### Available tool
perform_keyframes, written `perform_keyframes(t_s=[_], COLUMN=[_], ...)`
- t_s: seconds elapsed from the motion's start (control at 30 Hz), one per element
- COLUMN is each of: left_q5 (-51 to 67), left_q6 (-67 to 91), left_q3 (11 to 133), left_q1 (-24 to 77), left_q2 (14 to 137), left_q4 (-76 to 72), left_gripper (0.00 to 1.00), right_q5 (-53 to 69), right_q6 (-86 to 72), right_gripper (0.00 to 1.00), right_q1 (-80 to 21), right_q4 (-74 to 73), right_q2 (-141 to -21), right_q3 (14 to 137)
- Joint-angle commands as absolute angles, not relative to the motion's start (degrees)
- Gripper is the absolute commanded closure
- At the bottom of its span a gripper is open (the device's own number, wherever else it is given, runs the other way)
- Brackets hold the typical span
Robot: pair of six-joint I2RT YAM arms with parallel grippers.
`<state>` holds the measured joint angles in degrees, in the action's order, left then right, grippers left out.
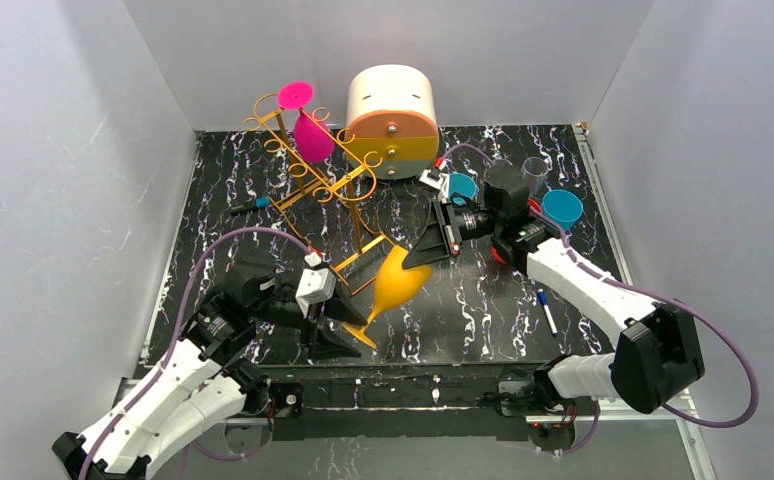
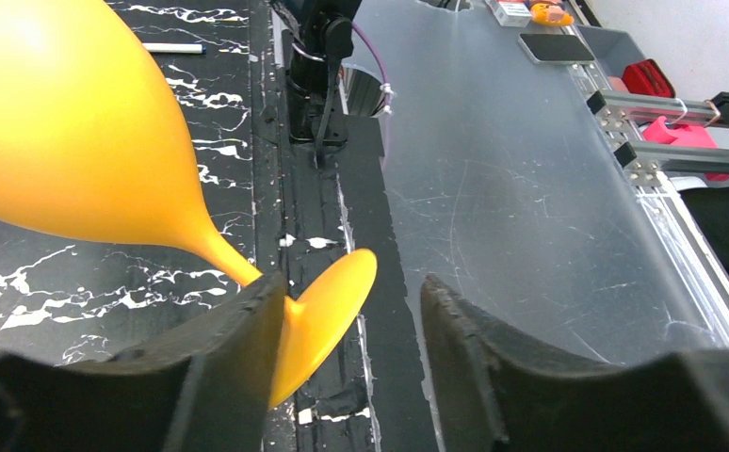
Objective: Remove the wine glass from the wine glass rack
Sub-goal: Place the wine glass at the center of the board.
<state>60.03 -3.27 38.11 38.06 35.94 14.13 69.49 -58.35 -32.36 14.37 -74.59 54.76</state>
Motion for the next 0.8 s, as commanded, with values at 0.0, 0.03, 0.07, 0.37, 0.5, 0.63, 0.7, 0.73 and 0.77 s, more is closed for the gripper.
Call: perform_keyframes(t_s=[0.0, 0.03, 0.07, 0.37, 0.5, 0.63, 0.7, 0.73, 0.77], left_q5=[54.1, 52.4, 50.7, 34.5, 26.3, 16.0, 7.4, 3.7, 1.3], left_q6=[-3.2, -2.7, -2.0, 4.3, 5.5, 7.4, 10.7, 12.0, 12.3], left_q3=[37.6, 37.7, 37.7, 36.9, 36.3, 36.1, 36.0, 35.7, 35.3], left_q1=[38.1, 38.1, 38.0, 38.0, 38.0, 38.1, 38.1, 38.0, 38.1], left_q2=[34.4, 34.3, 34.3, 34.7, 33.4, 30.5, 28.8, 27.7, 26.7], left_q4=[14.3, 14.2, 13.9, 12.2, 12.7, 12.8, 12.7, 12.7, 12.7], left_gripper=[0.35, 0.32, 0.29, 0.16, 0.11, 0.11, 0.11, 0.11, 0.11], right_q5=[67.2, 67.1, 66.7, 51.7, 37.4, 25.3, 19.7, 17.2, 14.8], right_q6=[-50.5, -49.2, -48.2, -35.6, -32.2, -30.6, -30.6, -30.7, -30.6], right_gripper=[0.99, 0.99, 0.99, 0.99, 0.99, 0.99, 0.99, 0.99, 0.99], right_q1=[-32.5, -32.4, -32.4, -32.6, -32.7, -33.1, -33.2, -33.3, -33.4], right_q4=[5.4, 3.7, 2.4, -20.4, -29.1, -31.4, -32.8, -33.6, -34.5], right_q2=[-72.1, -71.9, -71.7, -71.2, -69.9, -66.3, -64.8, -64.4, -64.2], right_q3=[59.1, 59.5, 59.8, 66.9, 70.6, 70.9, 71.0, 71.2, 71.4])
